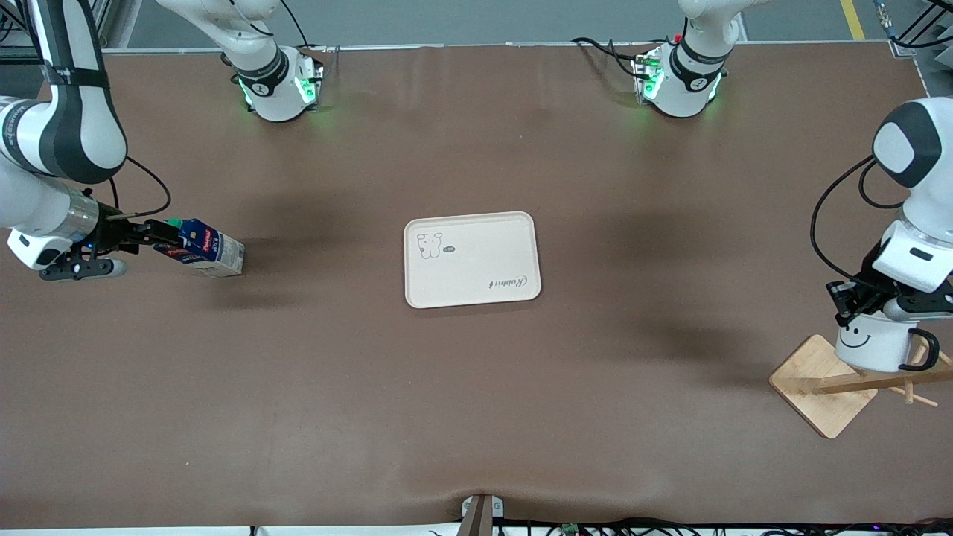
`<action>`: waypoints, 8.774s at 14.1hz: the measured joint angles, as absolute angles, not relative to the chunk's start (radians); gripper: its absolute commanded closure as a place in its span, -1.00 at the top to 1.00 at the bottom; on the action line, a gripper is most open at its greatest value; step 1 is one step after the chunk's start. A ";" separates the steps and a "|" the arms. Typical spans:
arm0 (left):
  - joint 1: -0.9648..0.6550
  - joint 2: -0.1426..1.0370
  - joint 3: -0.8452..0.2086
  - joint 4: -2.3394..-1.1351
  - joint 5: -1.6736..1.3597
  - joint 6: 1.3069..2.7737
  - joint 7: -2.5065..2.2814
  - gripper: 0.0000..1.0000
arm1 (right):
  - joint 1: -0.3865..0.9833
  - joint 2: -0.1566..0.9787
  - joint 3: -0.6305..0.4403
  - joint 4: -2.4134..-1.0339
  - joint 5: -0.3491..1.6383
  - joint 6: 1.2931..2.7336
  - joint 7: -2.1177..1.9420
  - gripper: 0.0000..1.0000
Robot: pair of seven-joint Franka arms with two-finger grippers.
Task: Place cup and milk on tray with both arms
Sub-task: 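Grasp the milk with the right gripper while the left gripper grasps the mug, then lift the mug off the stand with the left gripper toward the tray, then lower the mug with the left gripper while the right gripper lifts the milk, then release the mug with the left gripper while the right gripper carries the milk, then lower the milk carton onto the tray beside the mug with the right gripper, then open the right gripper and draw it back from the tray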
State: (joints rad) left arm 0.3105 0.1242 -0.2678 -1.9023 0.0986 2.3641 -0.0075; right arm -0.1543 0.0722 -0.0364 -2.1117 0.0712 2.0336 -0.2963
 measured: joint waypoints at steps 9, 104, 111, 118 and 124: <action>0.311 0.055 -0.330 -1.831 0.099 2.159 -0.021 -1.00 | -0.155 0.070 -0.036 -2.239 0.071 2.162 -0.284 -0.59; 0.325 0.073 -0.478 -1.374 0.163 1.388 -0.258 1.00 | 0.737 0.435 -0.015 -1.711 0.116 2.127 0.705 1.00; 0.102 0.022 -0.200 -1.439 0.137 1.422 -0.192 1.00 | 0.736 0.433 -0.022 -1.683 0.116 2.116 0.705 1.00; 0.052 -0.086 -0.130 -1.555 0.104 1.481 -0.165 1.00 | 0.622 0.396 -0.033 -1.340 0.117 1.648 0.705 1.00; 0.052 -0.089 -0.129 -1.565 0.064 1.485 -0.149 1.00 | 0.521 0.330 -0.039 -1.342 0.115 1.597 0.595 1.00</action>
State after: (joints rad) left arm 0.0522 -0.0888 -0.1294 -1.5645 0.0640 1.4852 -0.1489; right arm 0.5206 0.3303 -0.0393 -1.3416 0.1150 1.5971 0.5946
